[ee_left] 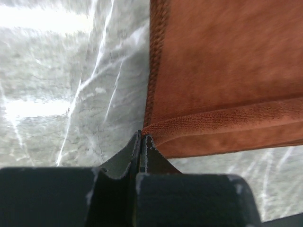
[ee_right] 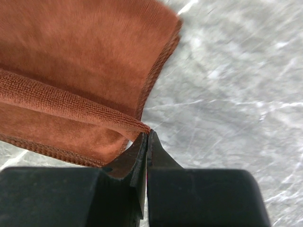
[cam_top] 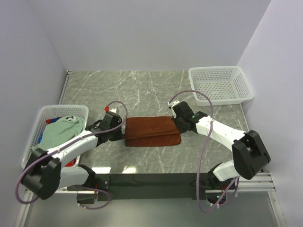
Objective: Fold and stack the towels
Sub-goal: Fold the towel, then neatly place the folded towel into the bin
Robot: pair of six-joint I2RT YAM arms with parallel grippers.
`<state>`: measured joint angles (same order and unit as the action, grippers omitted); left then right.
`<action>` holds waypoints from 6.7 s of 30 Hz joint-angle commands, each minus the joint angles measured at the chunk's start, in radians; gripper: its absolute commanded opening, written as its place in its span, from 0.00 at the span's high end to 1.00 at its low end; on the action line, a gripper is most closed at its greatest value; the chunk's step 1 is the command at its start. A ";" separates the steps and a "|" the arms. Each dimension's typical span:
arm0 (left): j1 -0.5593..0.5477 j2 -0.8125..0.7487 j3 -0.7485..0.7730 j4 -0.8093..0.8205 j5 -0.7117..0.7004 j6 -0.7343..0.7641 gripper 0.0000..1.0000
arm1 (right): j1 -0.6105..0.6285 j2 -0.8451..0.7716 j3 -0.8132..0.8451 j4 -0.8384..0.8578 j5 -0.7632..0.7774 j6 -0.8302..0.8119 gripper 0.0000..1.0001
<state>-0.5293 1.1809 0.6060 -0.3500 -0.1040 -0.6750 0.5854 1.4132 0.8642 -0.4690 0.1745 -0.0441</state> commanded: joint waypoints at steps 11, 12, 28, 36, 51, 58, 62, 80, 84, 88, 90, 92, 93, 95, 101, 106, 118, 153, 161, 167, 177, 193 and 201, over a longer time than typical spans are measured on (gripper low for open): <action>-0.031 -0.039 -0.038 0.031 0.027 -0.040 0.86 | 0.051 0.082 0.087 -0.192 0.025 -0.022 0.84; -0.031 -0.056 -0.038 0.023 0.033 -0.040 0.75 | 0.062 0.081 0.096 -0.213 0.026 -0.020 0.77; -0.054 -0.331 0.083 -0.060 0.096 -0.100 0.32 | 0.157 -0.159 0.183 -0.145 -0.061 0.237 0.42; -0.110 -0.014 0.135 0.109 0.107 -0.110 0.47 | 0.149 -0.060 0.072 0.076 0.010 0.432 0.45; -0.138 0.037 -0.176 0.195 0.107 -0.235 0.78 | 0.067 -0.055 -0.276 0.202 -0.171 0.549 0.47; -0.135 -0.001 -0.199 0.137 0.043 -0.264 0.82 | 0.021 -0.132 -0.381 0.213 -0.211 0.619 0.48; -0.133 -0.038 -0.187 0.091 -0.003 -0.259 0.82 | -0.007 -0.223 -0.409 0.207 -0.210 0.632 0.48; -0.130 -0.084 -0.124 0.040 -0.082 -0.207 0.72 | -0.147 -0.192 -0.294 0.772 -0.441 0.610 0.52; -0.130 -0.063 -0.150 0.052 -0.083 -0.225 0.73 | -0.183 0.020 -0.266 0.900 -0.467 0.670 0.55; -0.129 -0.075 -0.169 0.042 -0.102 -0.227 0.75 | -0.229 0.159 -0.266 0.981 -0.468 0.702 0.57; -0.126 -0.087 -0.178 0.036 -0.111 -0.228 0.75 | -0.251 0.206 -0.263 0.978 -0.468 0.705 0.57; -0.117 -0.098 -0.183 0.039 -0.105 -0.225 0.75 | -0.271 0.211 -0.277 0.975 -0.474 0.704 0.57; -0.117 -0.098 -0.178 0.033 -0.108 -0.225 0.75 | -0.274 0.204 -0.280 0.966 -0.471 0.696 0.57; -0.115 -0.092 -0.151 0.010 -0.135 -0.213 0.74 | -0.288 0.176 -0.274 0.905 -0.449 0.676 0.57; -0.147 -0.084 0.016 -0.073 -0.201 -0.118 0.43 | -0.291 -0.064 -0.196 0.591 -0.291 0.552 0.52; -0.240 -0.055 0.168 -0.104 -0.226 -0.045 0.17 | -0.298 -0.201 -0.123 0.304 -0.120 0.495 0.20; -0.639 0.351 0.533 -0.017 -0.238 0.156 0.09 | -0.340 -0.491 -0.232 0.108 0.011 0.541 0.00; -0.798 0.895 0.738 -0.003 -0.465 0.396 0.88 | -0.403 -0.563 -0.418 0.274 -0.230 0.615 0.02; -0.758 0.764 0.669 0.043 -0.419 0.362 0.99 | -0.406 -0.504 -0.459 0.398 -0.409 0.699 0.00; -0.733 0.652 0.624 0.078 -0.390 0.338 0.99 | -0.406 -0.379 -0.514 0.584 -0.578 0.815 0.00; -0.716 0.602 0.624 0.098 -0.375 0.311 0.99 | -0.394 -0.116 -0.593 0.906 -0.694 1.021 0.00; -0.703 0.594 0.670 0.079 -0.416 0.270 0.99 | -0.219 0.280 -0.562 1.253 -0.733 1.234 0.02; -0.693 0.596 0.681 0.085 -0.451 0.233 0.99 | -0.200 0.300 -0.524 1.225 -0.728 1.219 0.07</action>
<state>-1.2297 1.8160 1.2419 -0.2787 -0.5137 -0.4103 0.3706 1.6730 0.3367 0.8680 -0.6071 1.2079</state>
